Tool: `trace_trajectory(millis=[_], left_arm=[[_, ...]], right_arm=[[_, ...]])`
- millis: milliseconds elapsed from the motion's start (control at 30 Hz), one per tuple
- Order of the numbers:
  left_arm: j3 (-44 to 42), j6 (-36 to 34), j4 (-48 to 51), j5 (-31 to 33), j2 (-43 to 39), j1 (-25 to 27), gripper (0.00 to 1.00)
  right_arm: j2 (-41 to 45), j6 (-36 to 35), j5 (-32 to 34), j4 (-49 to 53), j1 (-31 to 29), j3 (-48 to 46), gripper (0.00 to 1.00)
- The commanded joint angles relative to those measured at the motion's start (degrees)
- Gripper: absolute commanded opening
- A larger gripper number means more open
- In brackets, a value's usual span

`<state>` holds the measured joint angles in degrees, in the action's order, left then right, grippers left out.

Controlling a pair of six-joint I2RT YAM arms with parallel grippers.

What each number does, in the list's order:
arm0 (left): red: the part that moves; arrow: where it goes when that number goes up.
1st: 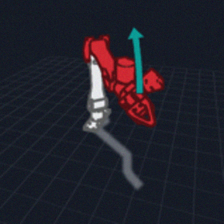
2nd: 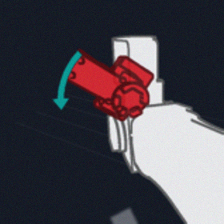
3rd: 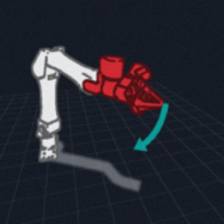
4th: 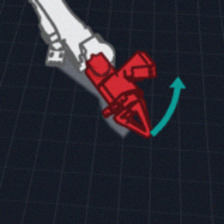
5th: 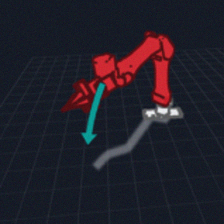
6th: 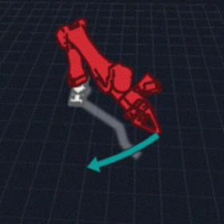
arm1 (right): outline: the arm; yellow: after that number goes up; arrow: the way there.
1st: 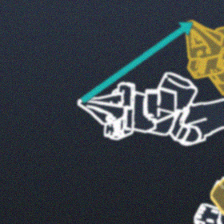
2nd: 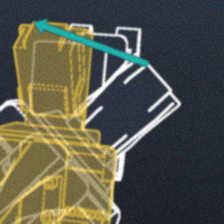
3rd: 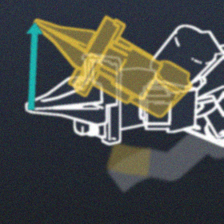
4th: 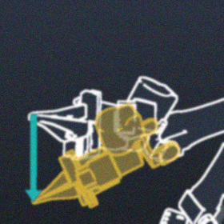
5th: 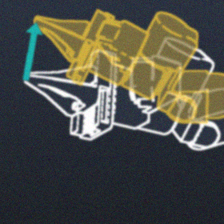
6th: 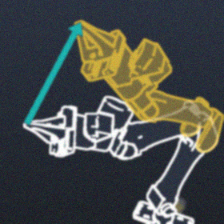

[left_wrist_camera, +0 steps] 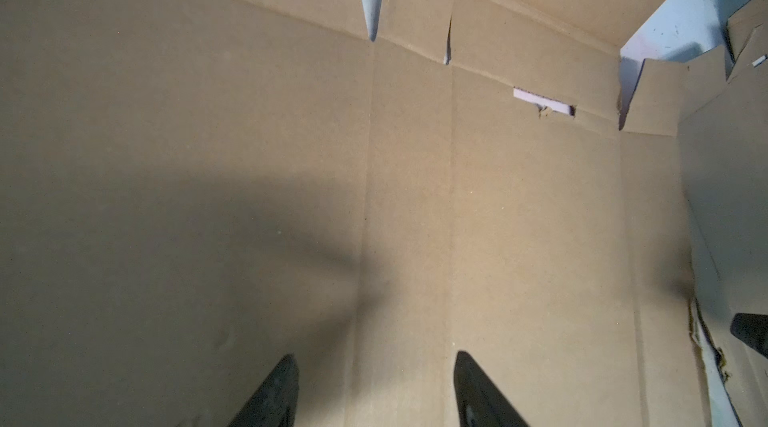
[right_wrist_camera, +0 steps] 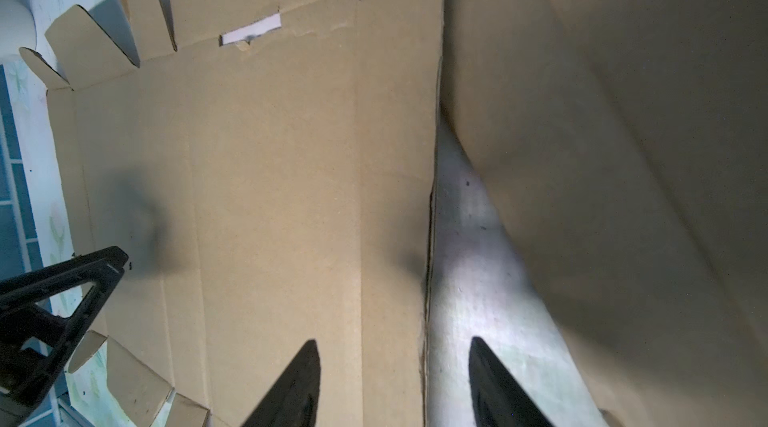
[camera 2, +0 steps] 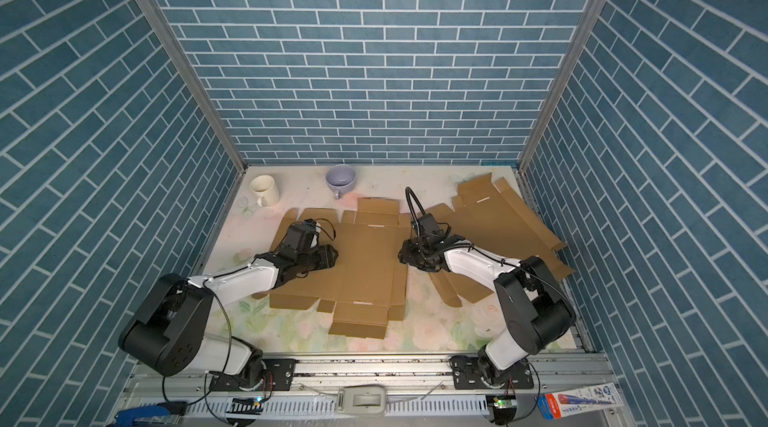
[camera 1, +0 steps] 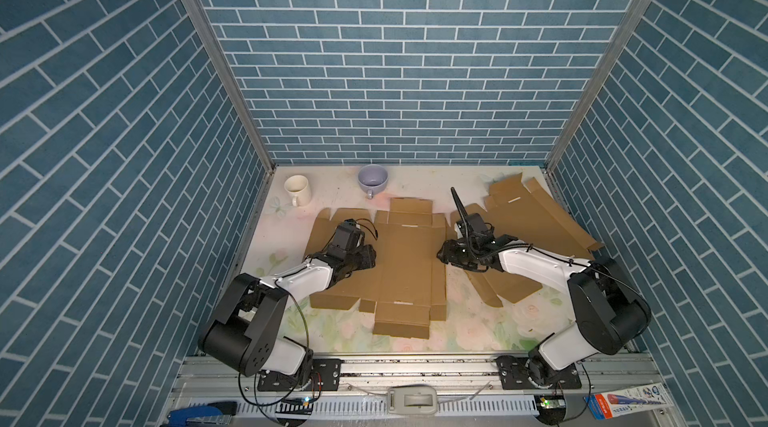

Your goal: Fold the paper box

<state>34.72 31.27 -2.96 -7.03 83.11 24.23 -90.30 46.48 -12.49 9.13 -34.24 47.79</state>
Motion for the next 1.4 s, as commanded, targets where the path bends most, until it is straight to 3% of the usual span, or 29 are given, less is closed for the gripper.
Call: trace_trajectory(millis=[0,200,333,500,633,800,1000,1200,1367], left_arm=[[-2.2,2.4,-2.1,-0.6,1.1,-0.2,0.57],[-5.1,4.4,-5.1,-1.6,2.4,-0.2,0.52],[-6.7,6.3,-7.9,-3.6,2.9,-0.2,0.48],[-7.4,7.9,-8.3,-6.3,1.1,-0.1,0.43],[-4.4,5.8,-0.2,-6.5,-7.9,0.4,0.44],[4.8,-2.6,16.3,-1.0,-19.7,-0.7,0.53],[13.3,-5.9,18.4,-4.4,-20.6,-5.8,0.6],[18.8,-4.2,13.8,-11.9,-16.7,-11.5,0.65],[19.6,-1.8,11.0,-14.8,-14.3,-12.6,0.66]], right_arm=[[-2.5,4.4,-4.4,-6.5,0.3,-1.8,0.58],[-5.1,6.4,-6.1,-10.5,0.4,-3.0,0.53],[-5.4,8.0,-9.4,-15.0,0.4,-3.3,0.38],[-3.8,6.6,-6.7,-10.4,0.4,-1.2,0.14],[-2.6,-4.0,-1.6,5.7,0.4,6.1,0.01],[-0.8,-21.9,5.7,28.3,0.7,18.9,0.0],[-3.8,-40.7,17.3,48.3,0.5,37.0,0.0],[-10.6,-59.7,32.0,56.2,-3.7,53.7,0.0],[-16.8,-71.0,41.5,55.1,-7.1,61.5,0.0]])
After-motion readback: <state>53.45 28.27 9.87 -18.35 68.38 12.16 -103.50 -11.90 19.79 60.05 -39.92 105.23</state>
